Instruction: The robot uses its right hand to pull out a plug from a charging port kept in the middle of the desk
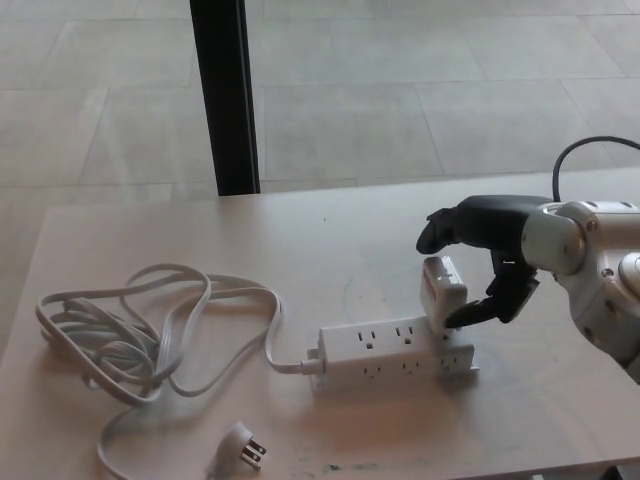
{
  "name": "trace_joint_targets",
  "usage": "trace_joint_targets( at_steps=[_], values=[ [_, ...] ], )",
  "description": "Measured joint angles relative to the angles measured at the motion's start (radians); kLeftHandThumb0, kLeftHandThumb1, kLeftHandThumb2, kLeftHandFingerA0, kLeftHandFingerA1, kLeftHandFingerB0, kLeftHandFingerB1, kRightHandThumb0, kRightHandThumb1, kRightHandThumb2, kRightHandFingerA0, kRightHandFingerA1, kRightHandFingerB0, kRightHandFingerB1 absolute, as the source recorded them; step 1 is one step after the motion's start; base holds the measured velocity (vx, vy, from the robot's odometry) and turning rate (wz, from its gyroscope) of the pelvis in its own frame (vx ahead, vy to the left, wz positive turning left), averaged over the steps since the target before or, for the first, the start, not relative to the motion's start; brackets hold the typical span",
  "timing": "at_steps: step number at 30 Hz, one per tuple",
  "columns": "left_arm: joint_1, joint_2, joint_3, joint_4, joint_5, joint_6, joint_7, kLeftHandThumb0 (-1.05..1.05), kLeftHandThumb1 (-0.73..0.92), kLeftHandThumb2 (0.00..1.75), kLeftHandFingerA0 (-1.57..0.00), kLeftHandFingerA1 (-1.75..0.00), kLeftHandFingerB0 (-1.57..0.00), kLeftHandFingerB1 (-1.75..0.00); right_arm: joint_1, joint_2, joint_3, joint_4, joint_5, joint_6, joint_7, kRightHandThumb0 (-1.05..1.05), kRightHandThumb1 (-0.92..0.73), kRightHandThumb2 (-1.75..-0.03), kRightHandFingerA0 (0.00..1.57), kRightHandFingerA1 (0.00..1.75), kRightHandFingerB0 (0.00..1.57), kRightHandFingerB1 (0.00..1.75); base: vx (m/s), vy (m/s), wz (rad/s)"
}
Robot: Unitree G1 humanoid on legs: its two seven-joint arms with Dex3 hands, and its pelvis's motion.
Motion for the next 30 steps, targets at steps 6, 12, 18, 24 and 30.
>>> trace_joint_targets(
  at_steps=[6,12,18,24,30],
  values=[
    [-0.001,0.000,0.003,0.000,-0.007,-0.006,-0.001,-0.84,0.92,0.77,-0.79,-0.54,-0.63,-0.44,0.026,0.000,-0.015,0.021,-0.019,-0.024,-0.027,-0.77,-0.51,-0.61,0.73,1.70,0.26,0.35,0.00,0.000,0.00],
    [0.000,0.000,-0.004,0.002,-0.008,-0.016,-0.001,-0.85,0.92,0.75,-0.80,-0.55,-0.64,-0.45,0.041,-0.023,-0.029,0.032,-0.039,-0.032,-0.036,-0.71,-0.49,-0.60,0.74,1.66,0.27,0.34,0.00,0.000,0.00],
    [0.000,0.000,-0.011,0.004,-0.008,-0.016,-0.001,-0.84,0.92,0.76,-0.80,-0.55,-0.63,-0.45,0.058,-0.032,-0.038,0.031,-0.058,-0.040,-0.036,-0.76,-0.49,-0.60,0.75,1.61,0.24,0.34,0.00,0.000,0.00],
    [0.003,0.000,-0.012,0.003,-0.009,-0.017,-0.001,-0.85,0.92,0.76,-0.79,-0.54,-0.62,-0.44,0.066,-0.016,-0.048,0.031,-0.066,-0.045,-0.036,-0.76,-0.50,-0.59,0.76,1.50,0.36,0.39,0.00,0.000,0.00],
    [0.002,0.000,-0.011,0.004,-0.009,-0.017,-0.001,-0.88,0.92,0.77,-0.78,-0.54,-0.64,-0.45,0.072,0.016,-0.065,0.032,-0.068,-0.048,-0.046,-0.89,-0.46,-0.87,0.80,1.39,0.36,0.47,0.00,0.000,0.00]
  ],
)
